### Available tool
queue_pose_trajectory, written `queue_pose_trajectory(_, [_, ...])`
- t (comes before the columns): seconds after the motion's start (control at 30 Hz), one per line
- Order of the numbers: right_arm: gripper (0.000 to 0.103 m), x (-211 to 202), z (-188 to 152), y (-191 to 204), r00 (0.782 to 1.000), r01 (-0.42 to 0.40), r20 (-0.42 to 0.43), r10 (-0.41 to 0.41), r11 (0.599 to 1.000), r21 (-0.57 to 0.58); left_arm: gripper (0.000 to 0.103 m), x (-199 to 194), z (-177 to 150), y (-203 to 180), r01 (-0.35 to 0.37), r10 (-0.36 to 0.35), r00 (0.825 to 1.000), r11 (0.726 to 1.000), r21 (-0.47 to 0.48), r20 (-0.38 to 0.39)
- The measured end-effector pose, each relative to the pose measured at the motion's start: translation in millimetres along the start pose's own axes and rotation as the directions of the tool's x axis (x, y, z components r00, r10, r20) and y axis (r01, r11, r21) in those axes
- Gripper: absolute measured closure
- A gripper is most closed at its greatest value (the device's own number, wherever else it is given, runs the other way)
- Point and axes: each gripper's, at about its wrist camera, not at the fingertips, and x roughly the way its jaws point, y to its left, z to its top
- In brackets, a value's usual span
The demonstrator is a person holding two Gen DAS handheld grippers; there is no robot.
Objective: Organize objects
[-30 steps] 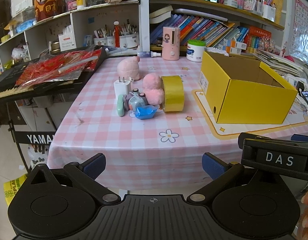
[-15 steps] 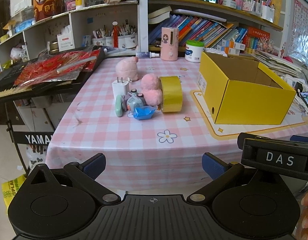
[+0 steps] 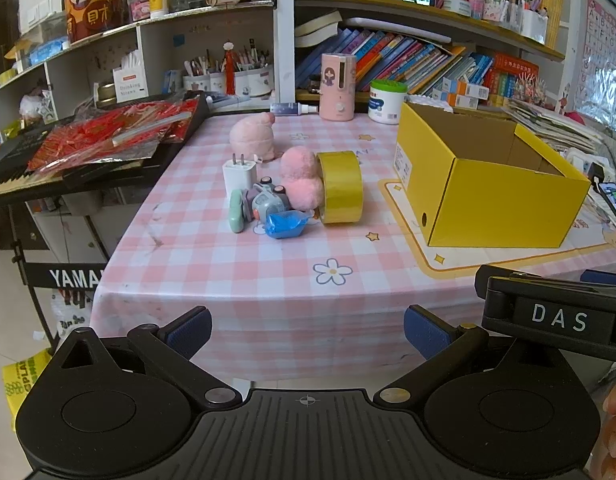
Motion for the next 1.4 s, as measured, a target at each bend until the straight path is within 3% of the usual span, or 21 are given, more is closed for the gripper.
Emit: queue_pose_trajectory(1.4, [0.000,-7.7,-4.4,1.9,1.000,-0.015,-0.004,0.016,1.000,0.011,0.000,-9.8,-4.1,5.6,0.013,-0.013,1.000,1.000,0.009,0.006])
